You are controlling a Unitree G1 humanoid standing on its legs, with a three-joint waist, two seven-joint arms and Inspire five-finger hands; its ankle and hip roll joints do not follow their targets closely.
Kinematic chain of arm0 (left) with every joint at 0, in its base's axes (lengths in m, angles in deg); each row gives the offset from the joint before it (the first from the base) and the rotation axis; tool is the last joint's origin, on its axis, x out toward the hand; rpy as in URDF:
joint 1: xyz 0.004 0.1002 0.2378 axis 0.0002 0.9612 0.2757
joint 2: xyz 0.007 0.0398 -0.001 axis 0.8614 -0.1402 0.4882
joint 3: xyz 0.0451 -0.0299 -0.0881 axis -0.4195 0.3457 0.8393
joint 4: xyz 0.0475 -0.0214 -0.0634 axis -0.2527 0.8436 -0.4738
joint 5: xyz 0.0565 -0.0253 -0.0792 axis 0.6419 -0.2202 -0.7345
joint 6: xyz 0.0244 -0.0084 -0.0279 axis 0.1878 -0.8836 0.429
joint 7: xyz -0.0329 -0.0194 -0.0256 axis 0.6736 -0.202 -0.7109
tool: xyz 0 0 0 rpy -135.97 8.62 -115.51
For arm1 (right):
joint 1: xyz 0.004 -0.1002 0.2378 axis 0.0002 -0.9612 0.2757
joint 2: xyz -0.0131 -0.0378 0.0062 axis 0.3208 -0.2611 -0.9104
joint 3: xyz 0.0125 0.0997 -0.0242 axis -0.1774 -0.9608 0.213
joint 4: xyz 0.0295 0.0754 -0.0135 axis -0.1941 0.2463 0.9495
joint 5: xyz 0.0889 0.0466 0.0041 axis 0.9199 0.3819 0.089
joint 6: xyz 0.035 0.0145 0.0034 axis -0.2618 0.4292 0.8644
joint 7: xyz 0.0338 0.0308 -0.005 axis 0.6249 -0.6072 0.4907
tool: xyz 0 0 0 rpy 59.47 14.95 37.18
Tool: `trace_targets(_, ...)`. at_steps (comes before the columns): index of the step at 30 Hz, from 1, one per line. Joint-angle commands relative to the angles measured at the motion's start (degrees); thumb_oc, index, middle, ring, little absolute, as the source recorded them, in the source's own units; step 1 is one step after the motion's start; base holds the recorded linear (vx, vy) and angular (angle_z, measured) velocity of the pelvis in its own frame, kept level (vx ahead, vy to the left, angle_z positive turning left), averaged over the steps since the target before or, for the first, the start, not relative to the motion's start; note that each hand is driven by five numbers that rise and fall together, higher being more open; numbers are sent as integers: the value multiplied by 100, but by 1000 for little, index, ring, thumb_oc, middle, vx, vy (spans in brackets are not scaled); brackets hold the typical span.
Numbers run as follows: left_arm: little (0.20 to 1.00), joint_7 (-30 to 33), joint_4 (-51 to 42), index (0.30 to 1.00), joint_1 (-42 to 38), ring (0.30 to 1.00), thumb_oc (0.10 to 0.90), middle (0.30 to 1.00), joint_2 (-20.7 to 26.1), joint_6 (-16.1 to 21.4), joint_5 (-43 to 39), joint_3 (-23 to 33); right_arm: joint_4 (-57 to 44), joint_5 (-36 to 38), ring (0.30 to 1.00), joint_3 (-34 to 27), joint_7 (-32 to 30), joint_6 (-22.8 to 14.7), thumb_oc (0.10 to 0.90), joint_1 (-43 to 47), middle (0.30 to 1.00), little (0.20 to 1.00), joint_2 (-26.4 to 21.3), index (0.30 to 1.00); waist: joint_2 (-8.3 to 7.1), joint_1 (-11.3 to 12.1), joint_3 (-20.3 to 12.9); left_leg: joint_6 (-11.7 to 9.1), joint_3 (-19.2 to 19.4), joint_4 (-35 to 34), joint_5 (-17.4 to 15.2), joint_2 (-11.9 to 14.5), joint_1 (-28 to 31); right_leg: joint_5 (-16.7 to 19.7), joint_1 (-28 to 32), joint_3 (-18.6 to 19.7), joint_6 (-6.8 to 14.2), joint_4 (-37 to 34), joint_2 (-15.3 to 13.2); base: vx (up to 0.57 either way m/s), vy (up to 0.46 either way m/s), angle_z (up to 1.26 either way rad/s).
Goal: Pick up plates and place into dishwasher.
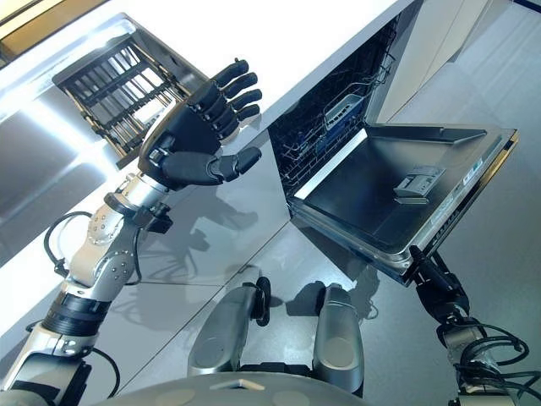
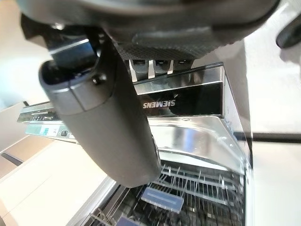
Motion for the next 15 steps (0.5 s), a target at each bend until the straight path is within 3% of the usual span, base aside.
trace_targets(1,900,-145,-346,900,-468,900,800,900,-219,464,-307,207,-2120,560,900,348,2274,473,800,2060,900,900,798,900,7,334,-237,386,134,593,-844,-96,290,207,233,101,8,353,25,24,-62,-5)
trace_targets(7,900,-167,-287,900,-604,900,800,900,-227,267,-366,145,-2441,645,900,244,2259,662,800,2513,900,900,811,900,-56,404,-323,360,95,830,-918,-107,199,206,282,90,14,369,7,22,-27,-10)
trace_targets(15,900,-73,-213,900,-693,900,800,900,-200,279,-454,85,-2602,654,900,252,2223,649,800,2790,900,900,859,900,-93,463,-376,349,63,1005,-969,-119,189,194,377,101,15,387,-29,27,0,-4)
